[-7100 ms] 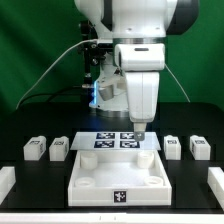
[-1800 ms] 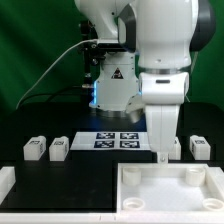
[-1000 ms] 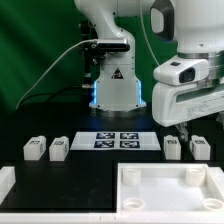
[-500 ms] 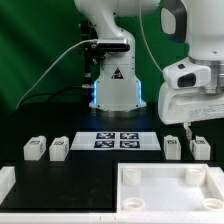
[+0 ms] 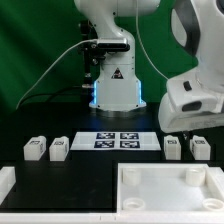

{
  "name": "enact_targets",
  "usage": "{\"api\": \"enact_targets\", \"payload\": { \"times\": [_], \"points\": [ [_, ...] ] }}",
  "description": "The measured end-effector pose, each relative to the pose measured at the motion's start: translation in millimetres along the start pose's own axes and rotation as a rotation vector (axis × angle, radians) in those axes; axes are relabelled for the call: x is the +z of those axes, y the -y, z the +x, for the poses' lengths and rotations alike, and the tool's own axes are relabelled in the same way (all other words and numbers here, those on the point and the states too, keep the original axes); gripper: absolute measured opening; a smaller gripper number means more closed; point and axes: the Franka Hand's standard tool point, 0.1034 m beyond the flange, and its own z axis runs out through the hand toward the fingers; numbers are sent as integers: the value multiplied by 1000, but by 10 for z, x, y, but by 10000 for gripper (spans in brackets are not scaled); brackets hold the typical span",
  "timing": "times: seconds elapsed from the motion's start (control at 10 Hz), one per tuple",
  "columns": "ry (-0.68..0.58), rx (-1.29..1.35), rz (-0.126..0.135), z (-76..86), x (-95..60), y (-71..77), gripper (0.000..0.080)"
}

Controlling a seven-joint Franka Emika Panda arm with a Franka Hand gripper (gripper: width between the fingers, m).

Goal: Assemble one leg

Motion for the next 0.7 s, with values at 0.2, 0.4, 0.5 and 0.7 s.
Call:
{"api": "enact_targets", "payload": {
  "times": [0.2,0.4,0.5,0.7],
  "points": [
    [224,33,-12,-124,175,62,649],
    [236,26,-5,-33,206,88,649],
    [236,25,-5,-38,201,92,649],
    [238,25,-5,-32,227,91,649]
  ]
}}
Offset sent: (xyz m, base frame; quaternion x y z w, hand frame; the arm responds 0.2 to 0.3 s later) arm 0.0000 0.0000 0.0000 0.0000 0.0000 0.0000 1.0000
